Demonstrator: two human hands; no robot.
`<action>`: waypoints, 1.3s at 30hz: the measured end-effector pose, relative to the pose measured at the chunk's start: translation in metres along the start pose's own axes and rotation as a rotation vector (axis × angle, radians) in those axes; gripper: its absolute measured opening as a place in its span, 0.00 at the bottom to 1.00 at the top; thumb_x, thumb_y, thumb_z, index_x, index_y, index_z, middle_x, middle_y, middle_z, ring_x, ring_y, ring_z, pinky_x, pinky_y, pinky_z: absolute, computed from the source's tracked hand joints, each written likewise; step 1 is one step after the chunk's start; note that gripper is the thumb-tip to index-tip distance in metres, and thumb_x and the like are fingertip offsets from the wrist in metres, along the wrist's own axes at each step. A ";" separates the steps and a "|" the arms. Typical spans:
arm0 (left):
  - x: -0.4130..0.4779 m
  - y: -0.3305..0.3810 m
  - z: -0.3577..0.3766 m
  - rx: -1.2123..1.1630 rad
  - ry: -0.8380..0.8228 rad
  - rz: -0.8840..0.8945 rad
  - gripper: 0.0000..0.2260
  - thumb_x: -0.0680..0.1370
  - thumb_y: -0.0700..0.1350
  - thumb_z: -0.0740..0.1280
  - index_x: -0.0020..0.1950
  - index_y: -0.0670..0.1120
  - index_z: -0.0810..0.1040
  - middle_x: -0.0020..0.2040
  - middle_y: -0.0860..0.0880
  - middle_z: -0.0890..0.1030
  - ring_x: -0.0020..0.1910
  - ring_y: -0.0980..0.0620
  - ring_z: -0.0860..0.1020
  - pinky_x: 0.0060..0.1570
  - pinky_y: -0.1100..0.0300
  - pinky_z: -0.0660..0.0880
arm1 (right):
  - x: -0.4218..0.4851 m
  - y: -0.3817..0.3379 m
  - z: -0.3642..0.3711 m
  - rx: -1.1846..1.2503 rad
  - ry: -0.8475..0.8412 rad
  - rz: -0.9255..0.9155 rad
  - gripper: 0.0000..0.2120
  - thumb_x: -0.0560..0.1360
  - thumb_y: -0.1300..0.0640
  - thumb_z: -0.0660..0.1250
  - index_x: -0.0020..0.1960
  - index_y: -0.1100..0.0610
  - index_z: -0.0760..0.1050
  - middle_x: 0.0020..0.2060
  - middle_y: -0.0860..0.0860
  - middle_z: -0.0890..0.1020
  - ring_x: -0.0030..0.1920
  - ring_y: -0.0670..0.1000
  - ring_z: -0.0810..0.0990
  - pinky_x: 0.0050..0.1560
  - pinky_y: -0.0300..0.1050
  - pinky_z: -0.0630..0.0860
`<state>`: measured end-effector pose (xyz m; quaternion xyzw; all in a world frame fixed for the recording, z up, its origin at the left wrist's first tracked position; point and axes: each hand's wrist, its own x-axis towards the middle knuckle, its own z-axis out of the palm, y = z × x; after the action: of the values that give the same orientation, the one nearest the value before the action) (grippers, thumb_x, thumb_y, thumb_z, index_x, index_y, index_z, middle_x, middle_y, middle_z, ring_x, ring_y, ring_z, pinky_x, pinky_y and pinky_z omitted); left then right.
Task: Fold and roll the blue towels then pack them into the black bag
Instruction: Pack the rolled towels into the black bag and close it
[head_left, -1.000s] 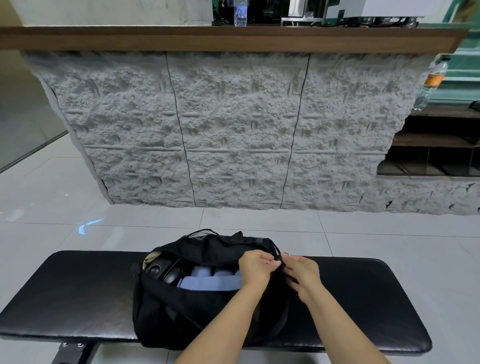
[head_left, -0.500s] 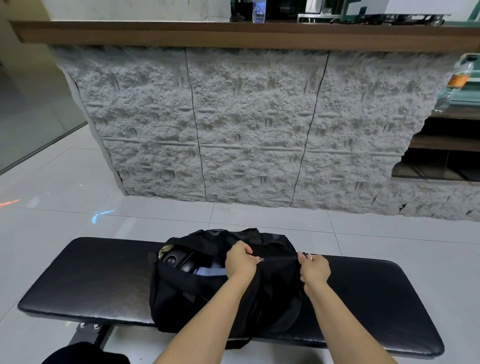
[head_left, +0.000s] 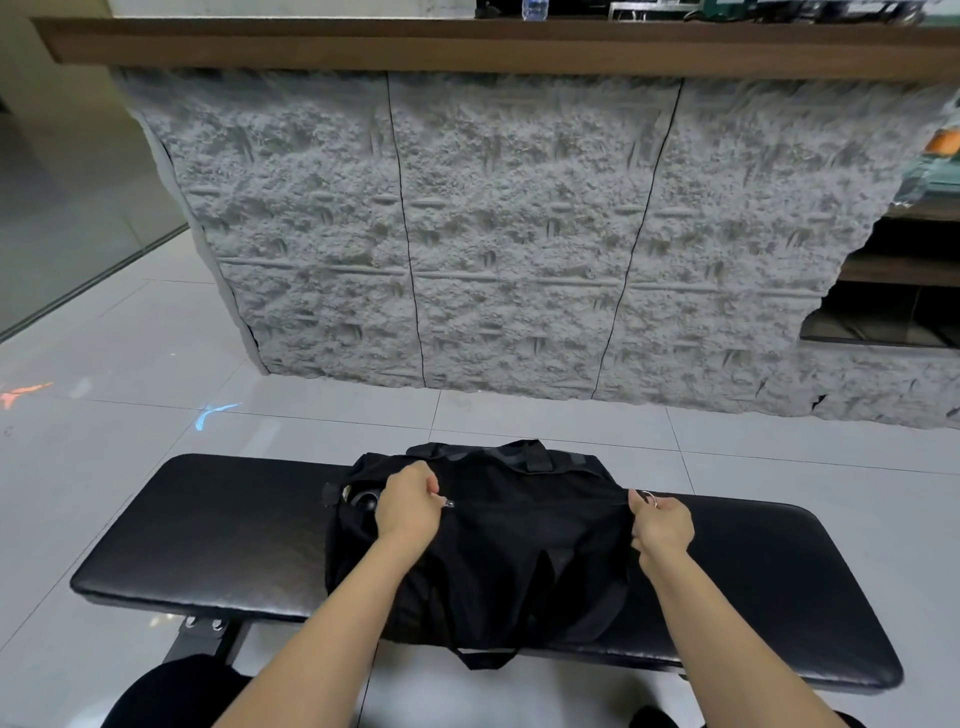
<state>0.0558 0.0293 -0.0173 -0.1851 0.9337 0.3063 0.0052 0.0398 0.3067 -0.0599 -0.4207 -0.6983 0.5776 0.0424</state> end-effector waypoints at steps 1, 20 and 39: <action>0.002 -0.006 -0.006 0.020 0.014 0.018 0.10 0.74 0.39 0.68 0.37 0.49 0.70 0.42 0.50 0.77 0.39 0.49 0.74 0.37 0.59 0.67 | 0.000 0.000 0.000 -0.005 -0.001 0.000 0.14 0.75 0.57 0.68 0.35 0.59 0.68 0.35 0.57 0.74 0.30 0.52 0.69 0.34 0.48 0.71; 0.027 -0.075 -0.081 -0.086 0.279 -0.045 0.07 0.71 0.38 0.72 0.38 0.46 0.75 0.37 0.47 0.79 0.40 0.44 0.76 0.37 0.54 0.73 | -0.024 0.001 -0.012 -0.085 0.013 -0.088 0.09 0.77 0.55 0.65 0.45 0.61 0.71 0.42 0.58 0.77 0.36 0.53 0.73 0.38 0.49 0.73; -0.026 -0.065 -0.001 0.831 -0.134 0.400 0.27 0.83 0.53 0.47 0.77 0.48 0.37 0.76 0.43 0.34 0.74 0.38 0.34 0.71 0.38 0.39 | -0.087 0.049 0.011 -1.561 -0.304 -0.866 0.47 0.72 0.69 0.60 0.74 0.55 0.28 0.76 0.54 0.38 0.74 0.64 0.35 0.68 0.72 0.40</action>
<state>0.1033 -0.0110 -0.0501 0.0367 0.9923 -0.0874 0.0801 0.1158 0.2416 -0.0678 0.0508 -0.9866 -0.0776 -0.1340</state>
